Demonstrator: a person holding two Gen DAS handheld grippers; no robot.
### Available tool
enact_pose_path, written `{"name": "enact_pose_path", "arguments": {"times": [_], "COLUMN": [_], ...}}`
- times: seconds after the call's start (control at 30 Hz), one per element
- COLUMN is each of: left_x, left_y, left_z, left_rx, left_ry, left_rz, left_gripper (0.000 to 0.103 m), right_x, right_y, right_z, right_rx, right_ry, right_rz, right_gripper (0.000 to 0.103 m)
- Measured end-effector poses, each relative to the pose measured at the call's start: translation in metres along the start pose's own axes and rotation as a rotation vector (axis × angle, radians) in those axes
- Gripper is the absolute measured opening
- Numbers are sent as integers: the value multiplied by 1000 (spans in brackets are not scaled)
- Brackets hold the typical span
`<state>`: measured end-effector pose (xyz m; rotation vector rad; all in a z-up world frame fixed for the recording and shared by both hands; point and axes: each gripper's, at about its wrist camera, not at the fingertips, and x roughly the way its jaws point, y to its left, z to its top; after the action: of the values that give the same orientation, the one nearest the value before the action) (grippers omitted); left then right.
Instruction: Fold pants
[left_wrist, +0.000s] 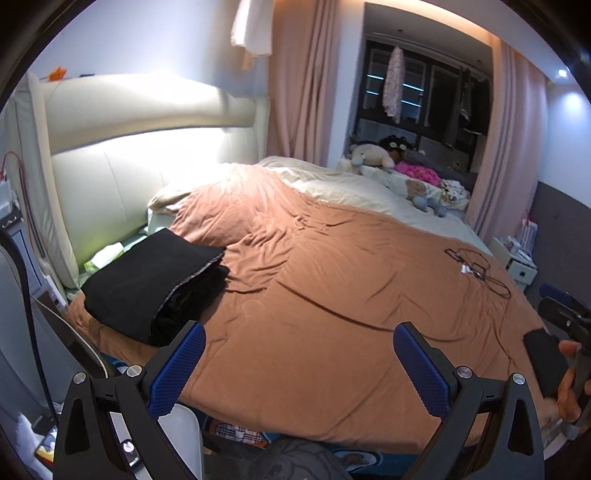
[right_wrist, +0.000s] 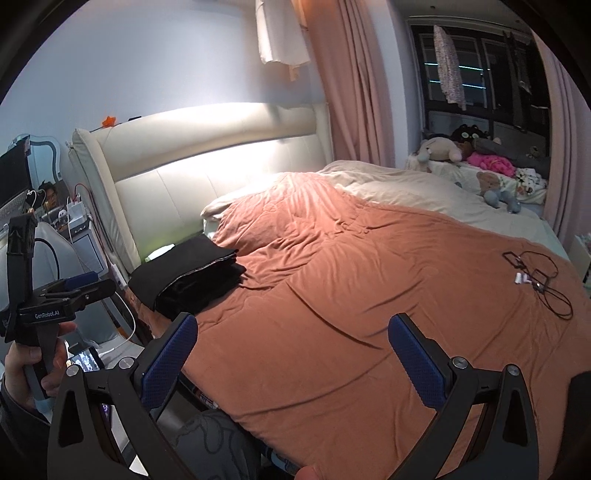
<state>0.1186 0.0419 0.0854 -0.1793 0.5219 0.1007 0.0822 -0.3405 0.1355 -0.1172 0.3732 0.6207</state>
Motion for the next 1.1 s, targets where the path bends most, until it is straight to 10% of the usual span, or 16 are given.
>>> {"name": "enact_pose_path", "arguments": {"times": [1.1], "left_x": [-71], "left_y": [-45], "left_z": [-103], "left_rx": [45], "left_ry": [-135], "left_rz": [-36], "left_gripper": [103], "right_x": [-83], "right_y": [26], "right_z": [-123], "right_rx": [33], "right_ry": [-101], "right_rz": [-103], "right_gripper": [103]}}
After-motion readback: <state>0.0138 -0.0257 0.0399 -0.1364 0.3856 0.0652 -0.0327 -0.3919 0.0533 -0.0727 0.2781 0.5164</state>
